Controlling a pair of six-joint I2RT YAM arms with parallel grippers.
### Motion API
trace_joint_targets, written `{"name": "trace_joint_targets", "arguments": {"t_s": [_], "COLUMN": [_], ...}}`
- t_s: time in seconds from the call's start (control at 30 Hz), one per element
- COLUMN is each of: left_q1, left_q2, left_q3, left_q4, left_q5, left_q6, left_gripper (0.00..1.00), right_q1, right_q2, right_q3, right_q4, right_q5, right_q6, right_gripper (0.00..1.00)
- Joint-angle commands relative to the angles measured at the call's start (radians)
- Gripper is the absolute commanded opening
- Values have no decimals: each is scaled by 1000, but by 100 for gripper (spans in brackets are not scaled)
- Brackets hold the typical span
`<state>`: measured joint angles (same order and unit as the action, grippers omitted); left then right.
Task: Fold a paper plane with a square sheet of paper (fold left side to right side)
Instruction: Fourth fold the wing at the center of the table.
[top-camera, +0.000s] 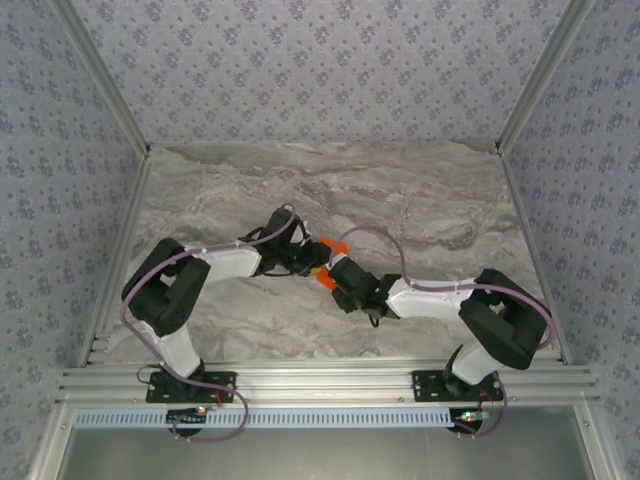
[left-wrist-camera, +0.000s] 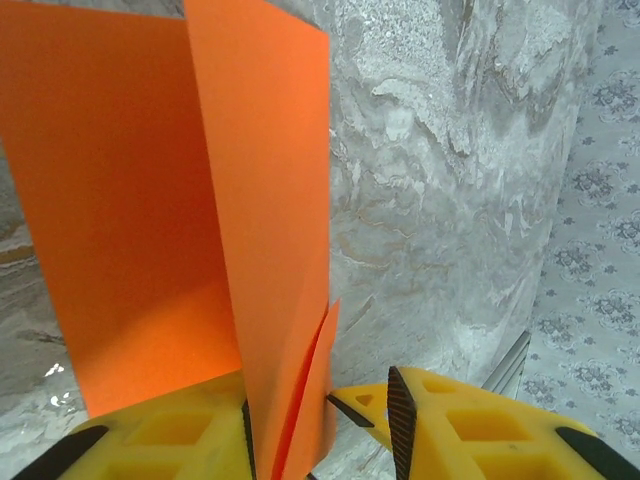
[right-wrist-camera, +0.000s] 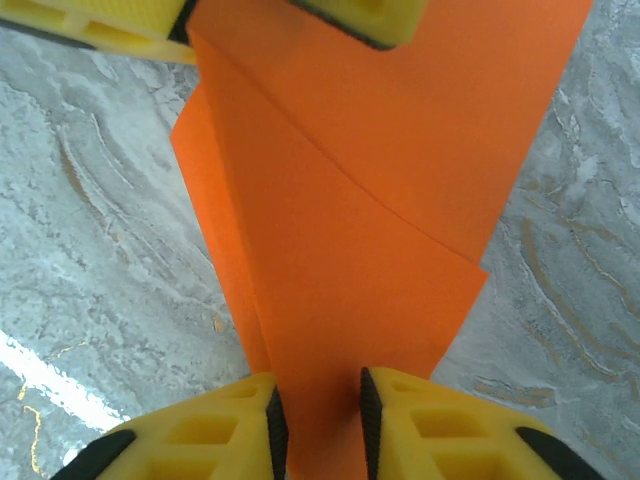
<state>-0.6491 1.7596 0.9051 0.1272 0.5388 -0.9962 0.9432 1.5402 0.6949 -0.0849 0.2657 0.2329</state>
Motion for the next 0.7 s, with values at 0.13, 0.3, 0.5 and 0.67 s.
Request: {"name": "trace_joint_targets", "arguments": {"t_s": [0.13,0.3,0.5,0.67], "left_q1": [14,31,54,53], "left_q2": [-67,-133,-220,-227], "left_q3": [11,-9,-64,-109], "left_q4": [-40,-93,-139,-122], "left_q5": [11,-7,-41,-46], "left_q6": [20,55,77,67], "left_gripper": [43,51,55,53], "right_q1": [3,-17,-74,-146], "right_q2": [13,6,-15,-31], "right_q3": [17,0,-36,-76], "right_q4": [4,30,98,168], "right_q5": [-2,-78,-247,-401], "right_q6": [28,52,76,125], "right_gripper": [15,9,8,7]}}
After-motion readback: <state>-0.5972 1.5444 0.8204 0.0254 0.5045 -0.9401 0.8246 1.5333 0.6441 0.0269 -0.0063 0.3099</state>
